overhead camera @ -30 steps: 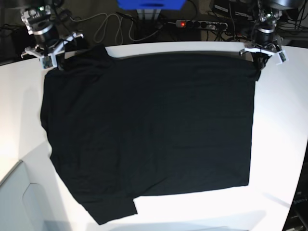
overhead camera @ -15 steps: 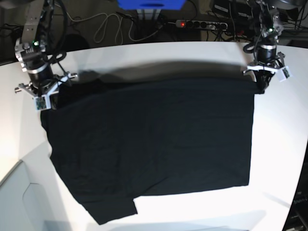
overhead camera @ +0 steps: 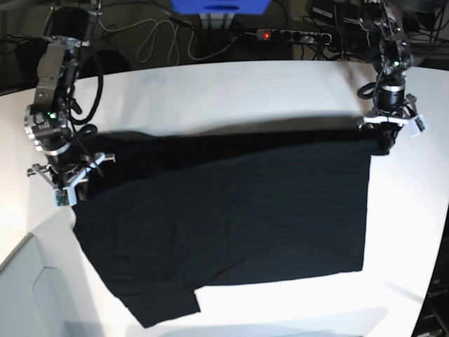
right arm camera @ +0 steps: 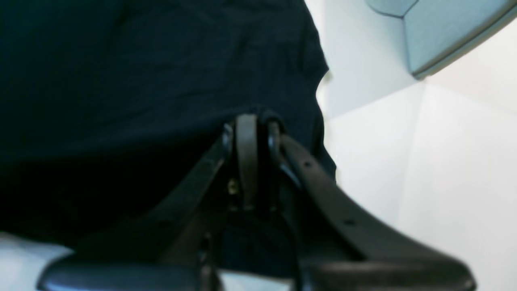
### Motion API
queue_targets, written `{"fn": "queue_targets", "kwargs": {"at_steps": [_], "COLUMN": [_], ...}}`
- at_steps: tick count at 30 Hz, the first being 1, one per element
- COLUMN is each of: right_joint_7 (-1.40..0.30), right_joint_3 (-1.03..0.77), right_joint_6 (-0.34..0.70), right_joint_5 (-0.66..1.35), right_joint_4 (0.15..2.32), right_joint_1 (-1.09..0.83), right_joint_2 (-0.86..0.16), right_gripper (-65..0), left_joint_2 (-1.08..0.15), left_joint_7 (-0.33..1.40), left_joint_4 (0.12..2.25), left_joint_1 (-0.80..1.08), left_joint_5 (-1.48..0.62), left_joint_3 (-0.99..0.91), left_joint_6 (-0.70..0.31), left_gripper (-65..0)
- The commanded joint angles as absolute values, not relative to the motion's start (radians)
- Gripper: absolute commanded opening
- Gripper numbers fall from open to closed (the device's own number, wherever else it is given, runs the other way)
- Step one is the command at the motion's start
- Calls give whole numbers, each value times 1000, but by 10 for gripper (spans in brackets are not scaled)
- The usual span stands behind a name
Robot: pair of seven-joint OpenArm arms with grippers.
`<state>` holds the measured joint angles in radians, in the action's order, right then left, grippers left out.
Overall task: Fold the T-shirt properly
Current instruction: 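Carry the shoulder edge with both grippers across the shirt toward the hem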
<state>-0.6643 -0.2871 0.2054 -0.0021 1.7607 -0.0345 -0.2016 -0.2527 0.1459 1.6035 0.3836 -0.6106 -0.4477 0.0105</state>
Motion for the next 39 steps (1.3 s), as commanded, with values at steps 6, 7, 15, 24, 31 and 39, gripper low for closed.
{"fn": "queue_targets", "kwargs": {"at_steps": [6, 7, 15, 24, 31, 39], "right_joint_7": [-634, -634, -630, -567, -544, -542], "right_joint_3": [-229, -217, -157, -50, -50, -47], "right_joint_6": [288, 288, 295, 295, 295, 358], "right_joint_5": [-4, -4, -47, -54, -54, -54], "right_joint_4": [1684, 1666, 1535, 1435, 1417, 1414], "right_joint_1": [62, 81, 199, 245, 249, 277], "right_joint_2": [-231, -234, -252, -291, -292, -291], "right_gripper": [-649, -649, -649, -649, -649, -649], "left_joint_2": [-268, -268, -291, -291, -291, -291], "left_joint_7": [117, 117, 117, 119, 162, 266], "left_joint_4": [1578, 1578, 1577, 1575, 1575, 1575], "left_joint_1": [349, 340, 308, 300, 274, 237], "left_joint_5": [-613, -613, -613, -611, -611, -611], "left_joint_3": [-453, -453, -449, -444, -446, -453], "left_joint_6": [4, 4, 4, 4, 4, 2], "left_gripper": [-650, -650, -650, -650, -650, -650]}}
